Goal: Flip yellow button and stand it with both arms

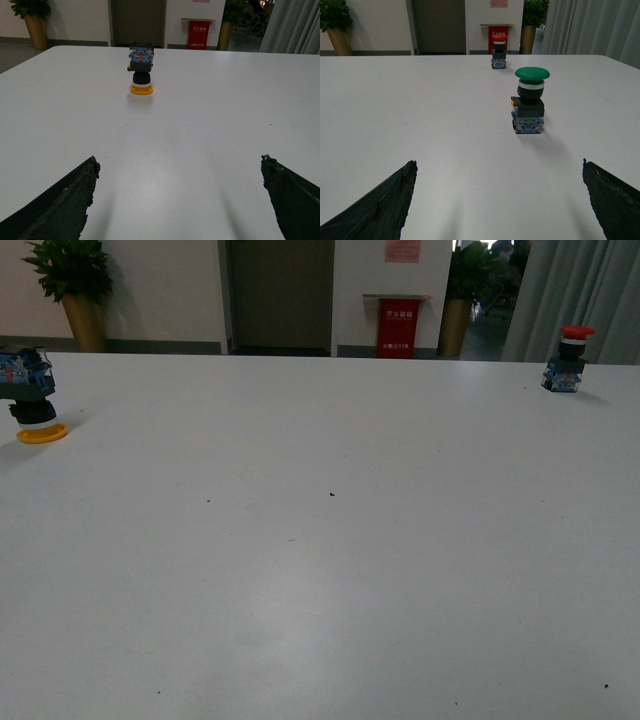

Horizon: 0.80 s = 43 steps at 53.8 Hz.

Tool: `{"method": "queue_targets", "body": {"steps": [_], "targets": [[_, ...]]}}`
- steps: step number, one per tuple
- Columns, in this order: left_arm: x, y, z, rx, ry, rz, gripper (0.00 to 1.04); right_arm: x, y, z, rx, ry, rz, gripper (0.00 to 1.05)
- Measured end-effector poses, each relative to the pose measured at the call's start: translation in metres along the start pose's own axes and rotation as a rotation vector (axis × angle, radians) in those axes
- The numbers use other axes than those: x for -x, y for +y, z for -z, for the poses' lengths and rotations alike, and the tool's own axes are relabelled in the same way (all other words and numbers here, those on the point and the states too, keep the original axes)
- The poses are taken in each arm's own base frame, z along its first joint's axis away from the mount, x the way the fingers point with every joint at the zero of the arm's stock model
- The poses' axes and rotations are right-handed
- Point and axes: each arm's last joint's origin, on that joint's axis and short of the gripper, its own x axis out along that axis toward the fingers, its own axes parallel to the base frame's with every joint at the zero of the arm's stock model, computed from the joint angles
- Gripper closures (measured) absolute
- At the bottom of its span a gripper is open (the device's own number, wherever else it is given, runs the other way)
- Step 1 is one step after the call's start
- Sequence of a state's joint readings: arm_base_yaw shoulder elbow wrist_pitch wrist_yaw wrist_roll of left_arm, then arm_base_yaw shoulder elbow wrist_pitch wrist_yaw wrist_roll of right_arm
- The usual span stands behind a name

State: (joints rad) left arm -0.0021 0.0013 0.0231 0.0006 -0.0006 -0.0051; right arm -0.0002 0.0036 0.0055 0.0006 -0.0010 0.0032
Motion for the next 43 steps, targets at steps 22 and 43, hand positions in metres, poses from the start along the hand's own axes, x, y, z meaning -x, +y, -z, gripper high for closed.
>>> {"method": "queue_targets", "body": {"steps": [22, 43], "targets": [[0.0, 0.0, 0.0, 0.0, 0.0, 0.0, 0.07, 0.0, 0.0, 0.0, 0.0, 0.0, 0.0, 0.07], [0.0, 0.0, 0.0, 0.0, 0.0, 0.0, 0.07, 0.0, 0.0, 0.0, 0.0, 0.0, 0.0, 0.07]]}}
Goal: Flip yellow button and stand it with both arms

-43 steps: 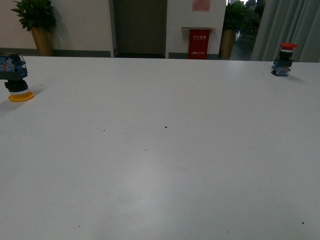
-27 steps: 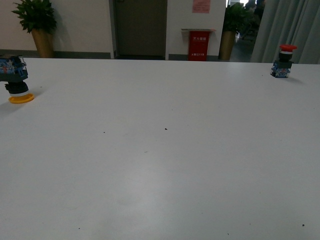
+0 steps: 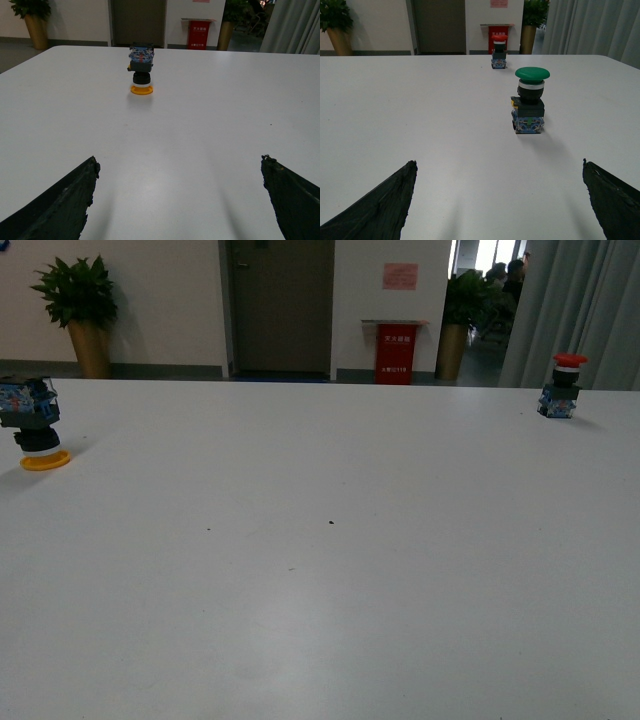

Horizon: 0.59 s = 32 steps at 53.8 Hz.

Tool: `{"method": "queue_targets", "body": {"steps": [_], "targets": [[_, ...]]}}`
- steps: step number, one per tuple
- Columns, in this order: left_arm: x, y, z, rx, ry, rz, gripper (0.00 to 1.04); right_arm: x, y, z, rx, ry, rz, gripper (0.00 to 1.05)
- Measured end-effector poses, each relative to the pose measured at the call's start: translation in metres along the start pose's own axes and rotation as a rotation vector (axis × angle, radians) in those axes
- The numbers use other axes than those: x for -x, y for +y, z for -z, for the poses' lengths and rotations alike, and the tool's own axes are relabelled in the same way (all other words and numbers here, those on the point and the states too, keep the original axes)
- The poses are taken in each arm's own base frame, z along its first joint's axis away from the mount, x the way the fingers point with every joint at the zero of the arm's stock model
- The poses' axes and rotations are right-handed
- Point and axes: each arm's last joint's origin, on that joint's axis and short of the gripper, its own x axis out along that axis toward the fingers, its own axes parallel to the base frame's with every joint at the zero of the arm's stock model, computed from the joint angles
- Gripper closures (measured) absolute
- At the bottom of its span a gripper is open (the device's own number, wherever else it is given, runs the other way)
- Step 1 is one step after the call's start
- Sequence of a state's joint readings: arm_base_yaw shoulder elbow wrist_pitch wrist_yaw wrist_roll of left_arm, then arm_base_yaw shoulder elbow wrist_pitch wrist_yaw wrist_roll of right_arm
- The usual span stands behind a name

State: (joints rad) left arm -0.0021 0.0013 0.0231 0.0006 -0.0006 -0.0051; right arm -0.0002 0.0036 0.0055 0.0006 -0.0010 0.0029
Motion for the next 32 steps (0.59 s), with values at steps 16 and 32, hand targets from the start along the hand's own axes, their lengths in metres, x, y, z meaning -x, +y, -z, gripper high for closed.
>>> {"method": "queue_targets", "body": {"steps": [16, 32], "targets": [[0.0, 0.0, 0.0, 0.0, 0.0, 0.0, 0.07, 0.0, 0.0, 0.0, 0.0, 0.0, 0.0, 0.07], [0.0, 0.0, 0.0, 0.0, 0.0, -0.002, 0.07, 0.0, 0.0, 0.0, 0.0, 0.0, 0.0, 0.07]]}}
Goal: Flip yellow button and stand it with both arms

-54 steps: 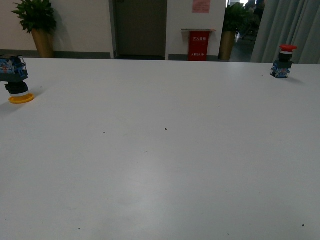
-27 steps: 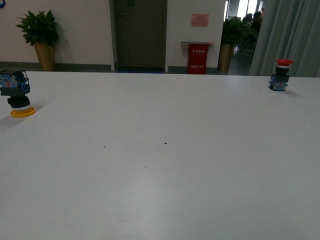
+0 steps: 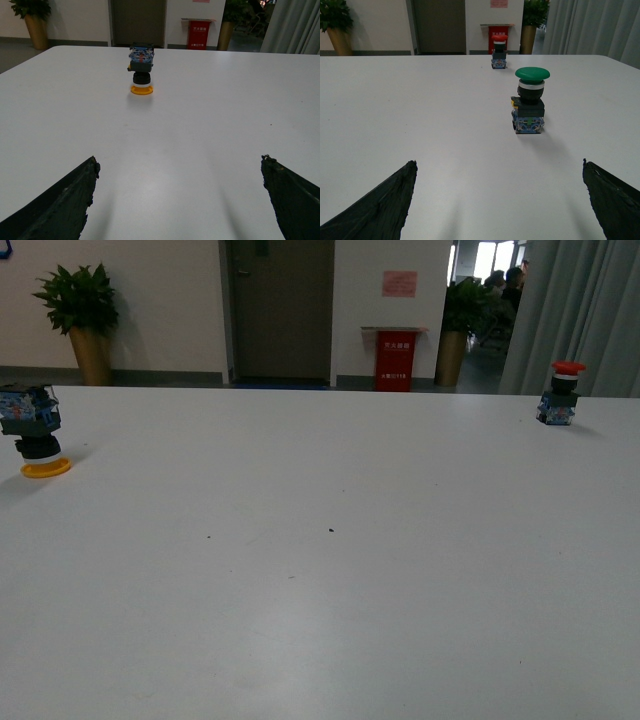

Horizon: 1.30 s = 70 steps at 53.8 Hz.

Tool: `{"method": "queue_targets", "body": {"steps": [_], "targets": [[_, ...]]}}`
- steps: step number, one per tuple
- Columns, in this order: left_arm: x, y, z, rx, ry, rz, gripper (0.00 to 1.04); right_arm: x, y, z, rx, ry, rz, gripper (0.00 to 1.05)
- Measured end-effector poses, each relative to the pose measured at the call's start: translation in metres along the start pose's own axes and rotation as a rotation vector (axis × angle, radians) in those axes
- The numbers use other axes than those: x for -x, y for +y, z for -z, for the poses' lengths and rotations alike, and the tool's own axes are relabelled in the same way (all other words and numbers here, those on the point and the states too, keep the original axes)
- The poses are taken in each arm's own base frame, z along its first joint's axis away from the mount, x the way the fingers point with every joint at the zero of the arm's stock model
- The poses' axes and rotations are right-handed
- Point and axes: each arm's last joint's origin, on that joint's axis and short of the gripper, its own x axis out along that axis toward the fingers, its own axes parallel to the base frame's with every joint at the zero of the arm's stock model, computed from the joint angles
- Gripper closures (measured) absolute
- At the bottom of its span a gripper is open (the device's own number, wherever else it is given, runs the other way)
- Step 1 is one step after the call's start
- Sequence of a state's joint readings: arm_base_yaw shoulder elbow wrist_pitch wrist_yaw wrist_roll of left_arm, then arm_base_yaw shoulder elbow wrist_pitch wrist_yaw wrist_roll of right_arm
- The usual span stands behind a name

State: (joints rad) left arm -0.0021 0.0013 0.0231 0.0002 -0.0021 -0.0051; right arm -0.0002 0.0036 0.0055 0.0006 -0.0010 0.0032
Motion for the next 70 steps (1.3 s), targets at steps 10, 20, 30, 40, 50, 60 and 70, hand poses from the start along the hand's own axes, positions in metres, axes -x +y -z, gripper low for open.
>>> {"method": "queue_targets", "body": {"steps": [10, 20, 30, 40, 50, 60, 70], "targets": [[-0.007, -0.009, 0.002, 0.219, 0.234, -0.328, 0.07, 0.0, 0.0, 0.0, 0.0, 0.0, 0.0, 0.07], [-0.012, -0.015, -0.031, 0.31, 0.196, -0.32, 0.07, 0.0, 0.0, 0.0, 0.0, 0.0, 0.0, 0.07], [-0.014, -0.022, -0.067, 0.309, 0.136, -0.239, 0.07, 0.0, 0.0, 0.0, 0.0, 0.0, 0.0, 0.07], [-0.019, -0.02, -0.093, 0.193, 0.196, -0.181, 0.07, 0.0, 0.0, 0.0, 0.0, 0.0, 0.0, 0.07], [-0.033, 0.011, -0.122, 0.059, 0.246, -0.15, 0.07, 0.0, 0.0, 0.0, 0.0, 0.0, 0.0, 0.07], [-0.052, 0.064, -0.146, -0.021, 0.256, -0.299, 0.07, 0.0, 0.0, 0.0, 0.0, 0.0, 0.0, 0.07], [-0.077, 0.088, -0.149, -0.014, 0.282, -0.354, 0.07, 0.0, 0.0, 0.0, 0.0, 0.0, 0.0, 0.07]]}}
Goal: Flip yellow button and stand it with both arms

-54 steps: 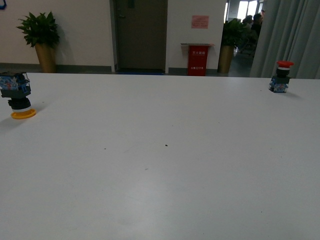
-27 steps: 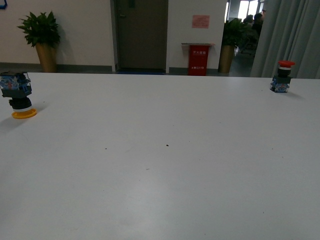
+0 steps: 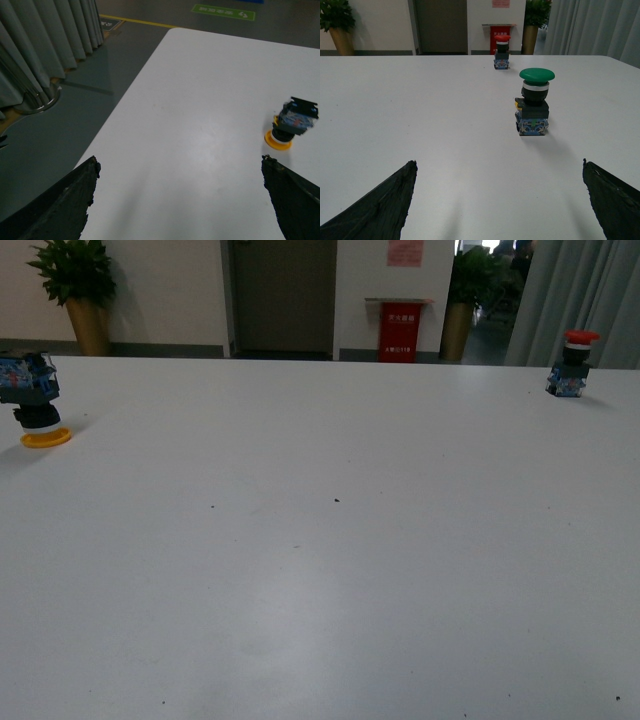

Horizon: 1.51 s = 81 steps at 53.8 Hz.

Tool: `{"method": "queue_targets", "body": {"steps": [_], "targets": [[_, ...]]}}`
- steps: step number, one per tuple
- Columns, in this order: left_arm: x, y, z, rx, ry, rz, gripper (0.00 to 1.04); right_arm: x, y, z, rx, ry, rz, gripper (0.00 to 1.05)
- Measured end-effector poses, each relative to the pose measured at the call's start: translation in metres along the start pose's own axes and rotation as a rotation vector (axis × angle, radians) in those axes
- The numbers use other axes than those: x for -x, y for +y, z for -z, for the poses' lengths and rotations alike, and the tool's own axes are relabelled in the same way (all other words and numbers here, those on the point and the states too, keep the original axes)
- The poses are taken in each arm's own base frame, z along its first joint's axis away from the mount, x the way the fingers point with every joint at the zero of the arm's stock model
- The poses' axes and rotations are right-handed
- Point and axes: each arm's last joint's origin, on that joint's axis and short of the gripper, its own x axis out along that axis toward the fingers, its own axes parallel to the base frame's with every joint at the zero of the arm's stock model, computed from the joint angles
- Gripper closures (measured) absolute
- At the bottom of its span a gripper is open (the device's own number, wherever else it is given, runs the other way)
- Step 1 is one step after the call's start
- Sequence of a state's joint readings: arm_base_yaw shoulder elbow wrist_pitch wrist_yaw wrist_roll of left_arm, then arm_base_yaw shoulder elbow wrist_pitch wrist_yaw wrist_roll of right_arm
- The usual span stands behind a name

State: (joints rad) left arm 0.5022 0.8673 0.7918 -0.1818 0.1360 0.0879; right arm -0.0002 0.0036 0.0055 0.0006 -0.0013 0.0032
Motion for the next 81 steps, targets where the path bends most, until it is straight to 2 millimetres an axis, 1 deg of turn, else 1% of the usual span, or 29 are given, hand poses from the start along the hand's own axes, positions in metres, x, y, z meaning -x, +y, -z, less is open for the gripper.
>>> {"method": "queue_targets", "body": {"steps": [7, 14, 19, 25, 28, 32, 38, 46, 51, 56, 66, 81], "targets": [[-0.023, -0.003, -0.009, 0.011, 0.009, 0.004, 0.07, 0.0, 0.0, 0.0, 0.0, 0.0, 0.0, 0.07], [-0.048, -0.014, -0.018, 0.025, 0.021, 0.039, 0.07, 0.0, 0.0, 0.0, 0.0, 0.0, 0.0, 0.07], [-0.07, -0.026, -0.024, 0.055, 0.058, 0.065, 0.07, 0.0, 0.0, 0.0, 0.0, 0.0, 0.0, 0.07], [-0.095, -0.044, -0.022, 0.057, 0.119, 0.076, 0.07, 0.0, 0.0, 0.0, 0.0, 0.0, 0.0, 0.07], [-0.103, -0.054, -0.021, 0.049, 0.131, 0.107, 0.07, 0.0, 0.0, 0.0, 0.0, 0.0, 0.0, 0.07], [-0.108, -0.065, -0.022, 0.039, 0.137, 0.137, 0.07, 0.0, 0.0, 0.0, 0.0, 0.0, 0.0, 0.07], [-0.114, -0.086, -0.031, 0.02, 0.133, 0.189, 0.07, 0.0, 0.0, 0.0, 0.0, 0.0, 0.0, 0.07], [-0.118, -0.106, -0.039, -0.006, 0.148, 0.222, 0.07, 0.0, 0.0, 0.0, 0.0, 0.0, 0.0, 0.07], [-0.123, -0.116, -0.038, -0.027, 0.17, 0.228, 0.07, 0.0, 0.0, 0.0, 0.0, 0.0, 0.0, 0.07], [-0.128, -0.123, -0.036, -0.055, 0.187, 0.23, 0.07, 0.0, 0.0, 0.0, 0.0, 0.0, 0.0, 0.07], [-0.138, -0.131, -0.03, -0.099, 0.208, 0.216, 0.07, 0.0, 0.0, 0.0, 0.0, 0.0, 0.0, 0.07], [-0.144, -0.142, -0.024, -0.14, 0.224, 0.231, 0.07, 0.0, 0.0, 0.0, 0.0, 0.0, 0.0, 0.07]]}}
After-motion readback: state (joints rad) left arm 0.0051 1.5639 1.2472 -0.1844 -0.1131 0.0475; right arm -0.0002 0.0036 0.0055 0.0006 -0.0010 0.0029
